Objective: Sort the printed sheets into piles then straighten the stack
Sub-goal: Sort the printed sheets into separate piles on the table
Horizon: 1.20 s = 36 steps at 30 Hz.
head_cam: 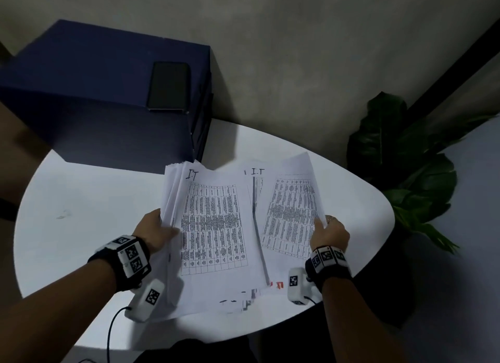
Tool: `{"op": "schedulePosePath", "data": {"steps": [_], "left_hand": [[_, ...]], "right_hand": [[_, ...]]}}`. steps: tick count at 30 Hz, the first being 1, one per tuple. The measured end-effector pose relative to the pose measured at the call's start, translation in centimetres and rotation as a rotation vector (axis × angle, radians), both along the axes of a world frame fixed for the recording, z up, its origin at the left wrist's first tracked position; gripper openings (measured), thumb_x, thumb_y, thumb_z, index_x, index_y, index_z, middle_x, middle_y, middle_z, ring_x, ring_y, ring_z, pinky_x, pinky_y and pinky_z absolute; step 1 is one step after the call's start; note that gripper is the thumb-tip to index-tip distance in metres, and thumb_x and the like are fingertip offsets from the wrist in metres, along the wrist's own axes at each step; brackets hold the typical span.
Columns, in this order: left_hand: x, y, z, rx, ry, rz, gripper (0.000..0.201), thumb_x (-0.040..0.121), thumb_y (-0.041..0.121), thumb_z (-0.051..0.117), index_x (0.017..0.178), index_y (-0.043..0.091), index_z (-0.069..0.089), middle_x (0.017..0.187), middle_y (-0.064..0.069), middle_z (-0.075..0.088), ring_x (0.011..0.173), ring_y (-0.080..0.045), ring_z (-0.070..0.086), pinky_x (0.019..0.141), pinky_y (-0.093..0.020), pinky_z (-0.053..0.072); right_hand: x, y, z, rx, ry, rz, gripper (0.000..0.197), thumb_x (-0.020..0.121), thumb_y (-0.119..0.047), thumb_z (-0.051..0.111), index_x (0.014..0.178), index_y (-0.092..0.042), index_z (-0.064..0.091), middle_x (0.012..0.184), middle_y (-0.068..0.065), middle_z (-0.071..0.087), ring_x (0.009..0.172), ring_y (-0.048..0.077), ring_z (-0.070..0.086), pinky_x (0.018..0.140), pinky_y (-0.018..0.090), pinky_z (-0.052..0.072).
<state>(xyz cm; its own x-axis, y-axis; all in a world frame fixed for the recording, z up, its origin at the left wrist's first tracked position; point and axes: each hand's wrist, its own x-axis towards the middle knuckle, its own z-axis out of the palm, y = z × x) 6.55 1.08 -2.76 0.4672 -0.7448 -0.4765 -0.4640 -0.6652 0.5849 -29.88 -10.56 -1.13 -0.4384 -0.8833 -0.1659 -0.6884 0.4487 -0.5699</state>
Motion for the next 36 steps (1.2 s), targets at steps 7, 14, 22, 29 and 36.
{"op": "schedulePosePath", "data": {"steps": [7, 14, 22, 29, 36], "left_hand": [[0.1, -0.2, -0.3, 0.035, 0.019, 0.011, 0.026, 0.081, 0.014, 0.076, 0.101, 0.007, 0.061, 0.091, -0.011, 0.067, 0.083, -0.029, 0.063, 0.073, -0.033, 0.046], [0.3, -0.2, -0.1, 0.037, 0.001, -0.023, 0.027, 0.081, 0.015, 0.076, 0.102, 0.007, 0.062, 0.094, -0.012, 0.068, 0.085, -0.029, 0.064, 0.074, -0.033, 0.047], [0.0, -0.2, -0.3, 0.063, 0.047, 0.000, 0.029, 0.079, 0.014, 0.077, 0.103, 0.006, 0.062, 0.095, -0.013, 0.070, 0.088, -0.031, 0.066, 0.080, -0.038, 0.052], [-0.4, -0.1, -0.6, 0.054, 0.249, 0.108, 0.035, 0.072, 0.034, 0.074, 0.097, 0.010, 0.068, 0.091, -0.012, 0.076, 0.085, -0.032, 0.072, 0.085, -0.050, 0.058], [-1.5, -0.5, 0.6, -0.033, 0.685, 0.446, 0.075, 0.090, 0.072, 0.041, 0.125, 0.009, 0.062, 0.120, -0.015, 0.068, 0.113, -0.033, 0.063, 0.106, -0.047, 0.045]], "right_hand": [[0.2, 0.0, -0.4, 0.160, -0.069, 0.021, 0.053, 0.087, -0.019, 0.070, 0.134, 0.000, 0.052, 0.131, 0.022, 0.059, 0.120, 0.037, 0.057, 0.101, 0.041, 0.048], [-1.2, -1.0, 1.6, 0.126, -0.211, 0.002, 0.051, 0.081, -0.020, 0.077, 0.123, 0.003, 0.061, 0.122, 0.020, 0.064, 0.114, 0.035, 0.062, 0.097, 0.038, 0.048], [-4.5, -1.6, 13.6, -0.403, -0.259, 0.150, 0.026, 0.084, -0.021, 0.073, 0.099, 0.000, 0.071, 0.092, 0.009, 0.069, 0.085, 0.019, 0.063, 0.068, 0.024, 0.049], [1.0, 0.4, 5.8, -0.017, -0.527, 0.134, 0.024, 0.075, -0.010, 0.080, 0.098, -0.007, 0.071, 0.095, 0.006, 0.074, 0.086, 0.026, 0.071, 0.080, 0.033, 0.058], [8.5, 3.8, 1.1, 0.317, -0.441, 0.337, 0.062, 0.087, 0.008, 0.060, 0.143, -0.011, 0.041, 0.138, 0.002, 0.052, 0.119, 0.021, 0.056, 0.089, 0.015, 0.044]]}}
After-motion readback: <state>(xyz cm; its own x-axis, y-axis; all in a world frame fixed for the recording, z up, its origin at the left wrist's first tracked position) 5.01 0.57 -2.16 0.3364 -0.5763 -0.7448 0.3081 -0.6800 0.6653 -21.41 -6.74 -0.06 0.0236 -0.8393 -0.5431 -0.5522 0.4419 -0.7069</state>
